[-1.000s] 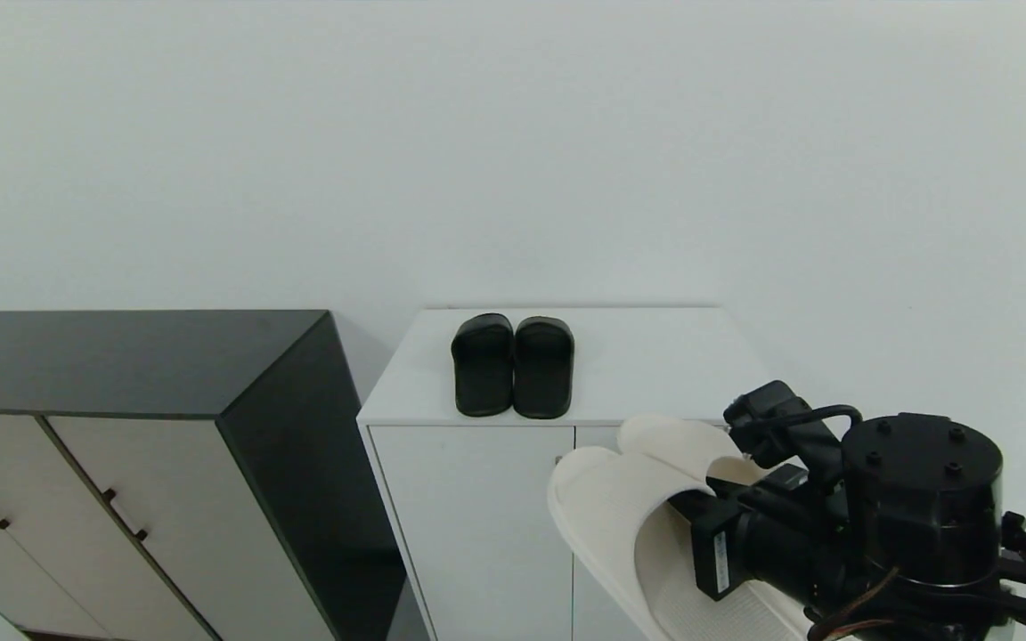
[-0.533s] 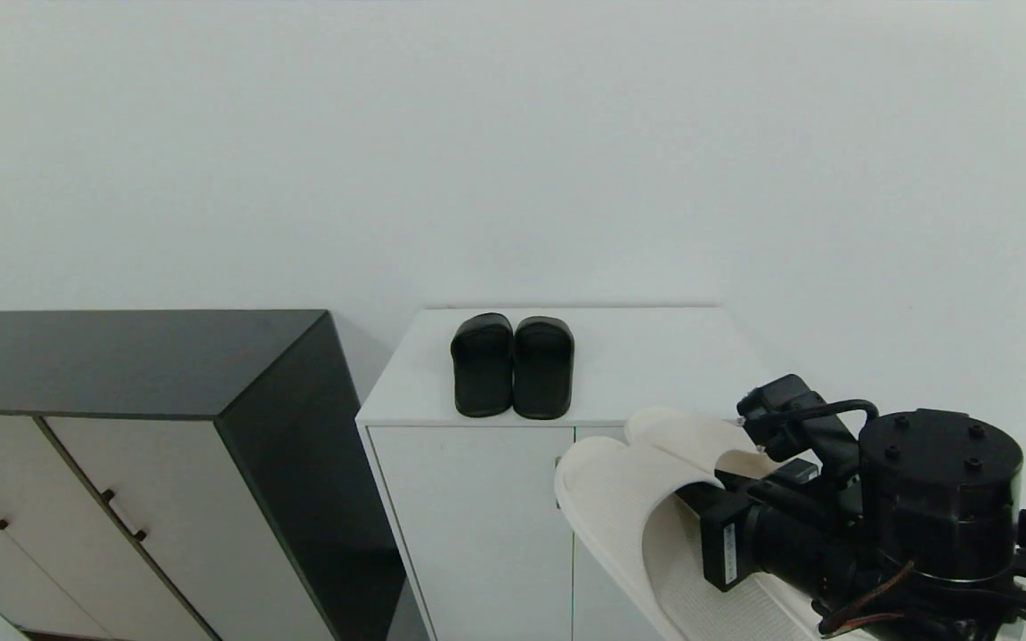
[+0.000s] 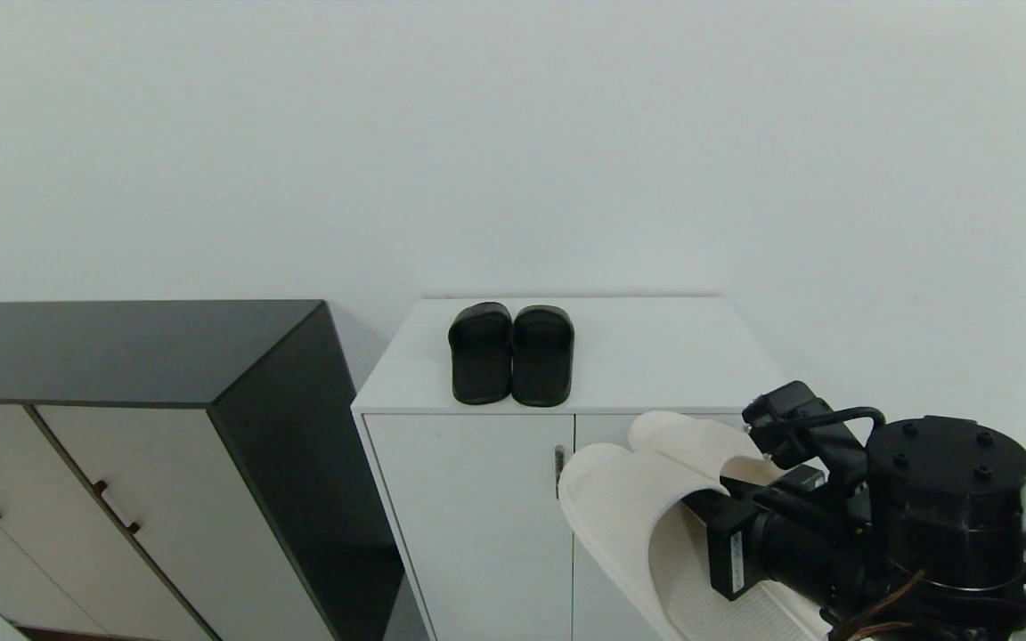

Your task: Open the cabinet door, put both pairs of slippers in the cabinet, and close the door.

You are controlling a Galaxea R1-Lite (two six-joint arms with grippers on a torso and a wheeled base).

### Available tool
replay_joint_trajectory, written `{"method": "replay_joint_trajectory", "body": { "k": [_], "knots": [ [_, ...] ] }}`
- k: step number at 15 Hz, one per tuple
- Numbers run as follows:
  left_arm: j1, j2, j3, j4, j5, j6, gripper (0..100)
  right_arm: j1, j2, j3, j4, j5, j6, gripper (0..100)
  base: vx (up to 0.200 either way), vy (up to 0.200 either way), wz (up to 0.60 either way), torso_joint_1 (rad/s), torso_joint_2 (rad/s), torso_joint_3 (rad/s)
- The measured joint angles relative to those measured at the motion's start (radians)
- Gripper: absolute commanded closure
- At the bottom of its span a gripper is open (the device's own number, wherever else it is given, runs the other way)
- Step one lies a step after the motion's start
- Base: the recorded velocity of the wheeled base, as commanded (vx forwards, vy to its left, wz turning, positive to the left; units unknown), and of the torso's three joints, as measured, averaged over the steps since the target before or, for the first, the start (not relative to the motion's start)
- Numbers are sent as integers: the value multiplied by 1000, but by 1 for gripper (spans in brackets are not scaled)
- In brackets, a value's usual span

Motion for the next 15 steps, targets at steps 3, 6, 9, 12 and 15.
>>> {"method": "replay_joint_trajectory", "body": {
  "k": [3,6,9,12,15],
  "knots": [
    [-1,0,0,0,0,0,100,0,0,1,-1,0,0,100,0,0,0,-214,481,268],
    [0,0,0,0,0,0,0,1,0,0,0,-3,0,100,0,0,0,-230,551,317],
    [0,0,0,0,0,-4,0,1,0,1,0,-3,-1,100,0,0,0,-222,544,320],
    [0,0,0,0,0,0,0,1,0,3,0,-3,-2,100,0,0,0,-204,527,320],
    [-1,0,0,0,0,0,0,1,0,5,0,-7,-13,100,0,0,0,-185,499,318]
  ]
}}
